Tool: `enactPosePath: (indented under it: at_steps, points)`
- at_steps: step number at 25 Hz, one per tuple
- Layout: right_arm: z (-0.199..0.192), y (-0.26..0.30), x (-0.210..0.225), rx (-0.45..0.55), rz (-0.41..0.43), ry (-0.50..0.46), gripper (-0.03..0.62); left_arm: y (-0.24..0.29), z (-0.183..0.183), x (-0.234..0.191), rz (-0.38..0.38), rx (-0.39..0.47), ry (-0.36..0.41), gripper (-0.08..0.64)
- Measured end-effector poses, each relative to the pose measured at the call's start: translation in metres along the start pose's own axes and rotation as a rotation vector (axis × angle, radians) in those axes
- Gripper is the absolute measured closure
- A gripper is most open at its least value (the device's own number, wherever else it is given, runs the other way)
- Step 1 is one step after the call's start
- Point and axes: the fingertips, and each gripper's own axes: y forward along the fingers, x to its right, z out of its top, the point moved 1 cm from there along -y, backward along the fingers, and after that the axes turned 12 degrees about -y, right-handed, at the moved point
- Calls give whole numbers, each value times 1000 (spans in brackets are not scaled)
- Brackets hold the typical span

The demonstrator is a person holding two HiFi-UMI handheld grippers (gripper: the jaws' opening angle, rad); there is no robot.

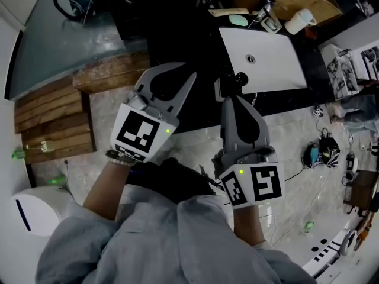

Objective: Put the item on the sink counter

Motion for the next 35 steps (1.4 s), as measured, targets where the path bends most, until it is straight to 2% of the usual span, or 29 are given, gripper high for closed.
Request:
enactPosePath:
  at_steps: [3, 6, 8, 24, 35]
  points:
    - [4, 7, -15, 6, 29, -3, 595, -20, 9, -10, 35, 15, 1, 528]
    - [8, 16, -31, 10, 59, -5, 595, -40, 15, -21, 91, 25, -85, 545]
    - [11, 22, -43, 13, 79, -8, 595, -54, 18, -29, 113, 27, -101, 552]
    - [23, 57, -121, 14, 208, -26, 595, -142, 26, -74, 234, 21, -118, 554]
    - [29, 64, -144, 21, 256, -36, 595, -160, 31, -76, 247, 10, -105, 554]
